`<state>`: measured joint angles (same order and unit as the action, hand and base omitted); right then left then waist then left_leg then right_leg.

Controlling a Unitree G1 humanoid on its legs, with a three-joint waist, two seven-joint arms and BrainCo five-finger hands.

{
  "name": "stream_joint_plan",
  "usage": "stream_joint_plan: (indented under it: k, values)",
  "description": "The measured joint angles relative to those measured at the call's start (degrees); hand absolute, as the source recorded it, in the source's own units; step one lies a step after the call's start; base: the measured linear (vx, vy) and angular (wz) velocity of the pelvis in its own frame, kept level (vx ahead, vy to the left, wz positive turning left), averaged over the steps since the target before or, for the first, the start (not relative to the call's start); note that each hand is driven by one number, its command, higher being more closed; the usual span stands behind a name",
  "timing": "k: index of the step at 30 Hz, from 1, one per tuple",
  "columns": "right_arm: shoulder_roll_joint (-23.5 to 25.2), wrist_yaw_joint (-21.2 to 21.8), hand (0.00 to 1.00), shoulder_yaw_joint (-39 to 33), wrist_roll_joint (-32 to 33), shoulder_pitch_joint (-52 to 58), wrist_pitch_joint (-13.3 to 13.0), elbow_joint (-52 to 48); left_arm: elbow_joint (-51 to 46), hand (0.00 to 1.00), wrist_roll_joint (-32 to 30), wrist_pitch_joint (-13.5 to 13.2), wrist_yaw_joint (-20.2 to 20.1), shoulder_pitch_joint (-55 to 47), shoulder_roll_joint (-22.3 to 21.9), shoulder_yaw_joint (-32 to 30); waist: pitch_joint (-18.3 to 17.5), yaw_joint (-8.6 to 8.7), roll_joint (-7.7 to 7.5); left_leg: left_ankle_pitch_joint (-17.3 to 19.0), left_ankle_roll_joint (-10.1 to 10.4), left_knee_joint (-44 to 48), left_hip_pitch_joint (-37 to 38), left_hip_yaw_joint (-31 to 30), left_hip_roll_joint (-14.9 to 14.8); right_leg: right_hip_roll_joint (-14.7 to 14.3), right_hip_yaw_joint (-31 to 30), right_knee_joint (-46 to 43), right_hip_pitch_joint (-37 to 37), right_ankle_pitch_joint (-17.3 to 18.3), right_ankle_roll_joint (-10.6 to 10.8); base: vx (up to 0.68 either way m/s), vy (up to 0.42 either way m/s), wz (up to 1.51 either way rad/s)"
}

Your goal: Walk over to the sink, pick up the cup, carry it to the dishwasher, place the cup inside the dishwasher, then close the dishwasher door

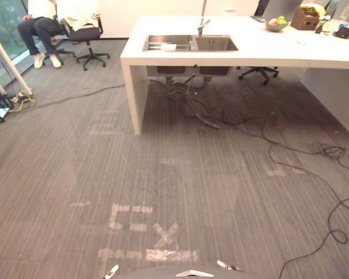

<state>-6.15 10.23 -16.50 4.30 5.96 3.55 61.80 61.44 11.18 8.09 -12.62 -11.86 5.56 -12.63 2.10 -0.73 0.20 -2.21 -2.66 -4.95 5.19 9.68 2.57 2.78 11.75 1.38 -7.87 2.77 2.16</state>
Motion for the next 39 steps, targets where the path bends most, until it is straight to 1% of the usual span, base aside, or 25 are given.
stream_joint_plan:
  k: [1,2,3,4,5,8,10,14,21,26,28,31,32,34,35,39]
  values:
    - [0.02,1.32,0.00,0.06,-0.21,-0.54,0.69,0.08,-0.02,0.00,-0.97,-0.79,0.22,0.02,0.09,0.63,-0.01,-0.05,-0.02,0.00,0.04,0.00,0.11,-0.20,0.00,0.00,0.11,-0.10,-0.13,0.14,-0.04,-0.02,-0.011,0.05]
    - [0.02,1.83,0.00,0.11,-0.20,-0.76,0.84,0.20,-0.02,0.00,-1.40,-1.12,0.31,0.04,0.15,1.00,0.00,-0.07,-0.03,-0.01,0.09,-0.01,0.10,-0.21,-0.01,-0.01,0.10,-0.11,-0.12,0.15,-0.04,-0.03,-0.012,0.04]
    - [0.02,2.54,0.00,0.26,-0.19,-1.06,1.65,0.25,-0.01,0.00,-1.46,-1.59,0.67,0.07,0.29,1.64,0.03,-0.01,0.00,-0.02,0.15,-0.01,0.10,-0.18,-0.02,-0.01,0.10,-0.13,-0.09,0.15,-0.05,-0.04,-0.007,-0.02]
    - [-0.11,3.29,0.00,0.54,-0.18,-1.24,1.99,0.34,0.02,0.00,-1.55,-1.73,0.94,0.06,0.29,1.67,0.04,0.07,0.00,0.00,0.18,-0.01,0.15,-0.16,-0.03,-0.02,0.10,-0.17,-0.10,0.15,-0.05,-0.04,-0.005,-0.03]
    - [-0.13,4.00,0.00,0.55,-0.01,-1.31,2.95,0.43,0.02,0.00,-1.88,-1.87,0.97,0.03,0.31,1.70,0.08,0.20,-0.06,0.01,0.21,-0.01,0.24,-0.16,-0.04,-0.01,0.09,-0.24,-0.13,0.15,-0.05,-0.04,-0.003,-0.02]
    - [-0.10,4.22,0.00,0.63,0.03,-1.64,4.78,0.55,0.02,0.00,-2.46,-1.92,1.14,0.06,0.54,1.91,0.35,0.41,-0.34,0.24,0.56,-0.01,0.44,-0.14,-0.03,0.03,0.00,-0.23,-0.26,0.16,-0.04,-0.04,0.003,-0.03]
    - [-0.01,4.23,0.00,0.69,-0.02,-1.69,5.40,0.57,0.02,0.00,-2.45,-1.98,1.49,0.18,0.69,1.92,0.92,0.47,-0.65,0.27,0.59,-0.01,0.84,-0.12,-0.01,0.05,-0.02,-0.19,-0.70,0.18,-0.02,-0.04,0.004,0.00]
    - [0.01,4.77,0.00,0.71,0.01,-1.77,5.54,2.06,0.05,0.00,-2.47,-2.01,2.81,0.32,0.93,1.92,1.52,0.45,-1.19,0.36,0.55,-0.02,0.91,-0.17,-0.01,0.05,-0.04,0.02,-0.84,0.40,0.29,-0.03,0.000,0.01]
    - [0.02,4.83,0.00,0.72,-0.02,-1.78,5.68,2.15,0.45,0.00,-2.75,-2.12,4.77,0.41,0.92,1.88,1.61,0.57,-1.31,0.63,0.58,-0.01,0.87,-0.10,0.04,0.05,-0.13,0.03,-0.85,0.36,0.12,0.00,0.000,0.00]
    - [-0.21,4.83,0.00,1.89,0.04,-1.92,5.78,2.16,0.48,0.00,-2.97,-2.11,4.81,0.43,0.90,1.85,1.64,0.58,-1.32,0.61,0.55,-0.01,0.98,0.38,-0.02,-0.03,-0.43,0.16,-0.89,0.36,0.05,0.01,-0.011,-0.03]
    - [-0.34,4.81,0.00,2.33,0.04,-2.15,6.57,2.18,0.51,0.00,-2.90,-2.00,4.79,0.44,0.90,1.84,1.66,0.61,-1.30,0.68,0.64,0.00,1.10,0.87,-0.10,-0.10,-0.81,0.30,-0.90,0.35,0.04,0.00,-0.021,-0.09]
    - [-0.36,4.77,0.00,2.33,-0.01,-2.31,6.73,2.18,0.51,0.00,-2.77,-1.92,4.80,0.55,0.90,1.79,1.94,0.60,-1.13,0.79,0.80,0.00,1.50,1.36,-0.16,-0.15,-1.38,0.32,-1.11,0.33,0.01,-0.02,-0.017,-0.09]
    - [-0.36,4.76,0.00,2.34,0.00,-2.31,6.73,2.17,0.51,0.00,-2.77,-1.90,4.80,0.55,0.90,1.79,2.08,0.60,-1.35,0.81,0.82,0.00,1.54,1.40,-0.17,-0.15,-1.43,0.32,-1.11,0.30,-0.02,-0.02,-0.011,-0.06]
    - [-0.36,4.70,0.00,2.34,-0.02,-2.45,6.75,2.17,0.52,0.00,-2.79,-1.80,4.80,0.62,0.89,1.73,2.22,0.64,-1.05,0.81,0.83,0.00,1.80,1.46,-0.17,-0.14,-1.50,0.31,-1.34,0.27,-0.05,-0.02,-0.007,0.00]
    - [-0.36,4.64,0.00,2.36,-0.06,-2.53,6.90,2.19,0.52,0.00,-2.84,-1.74,4.79,0.65,0.90,1.68,2.48,0.66,-1.33,0.82,0.83,-0.01,1.90,1.44,-0.17,-0.13,-1.47,0.33,-1.45,0.24,-0.08,-0.05,-0.013,0.01]
    - [-0.46,4.54,0.00,2.69,-0.12,-2.55,7.09,2.19,0.52,0.00,-2.86,-1.38,4.82,0.77,0.90,1.64,2.49,0.62,-1.31,0.83,0.85,-0.01,1.88,1.43,-0.16,-0.11,-1.48,0.44,-1.46,0.23,-0.08,-0.04,-0.011,0.00]
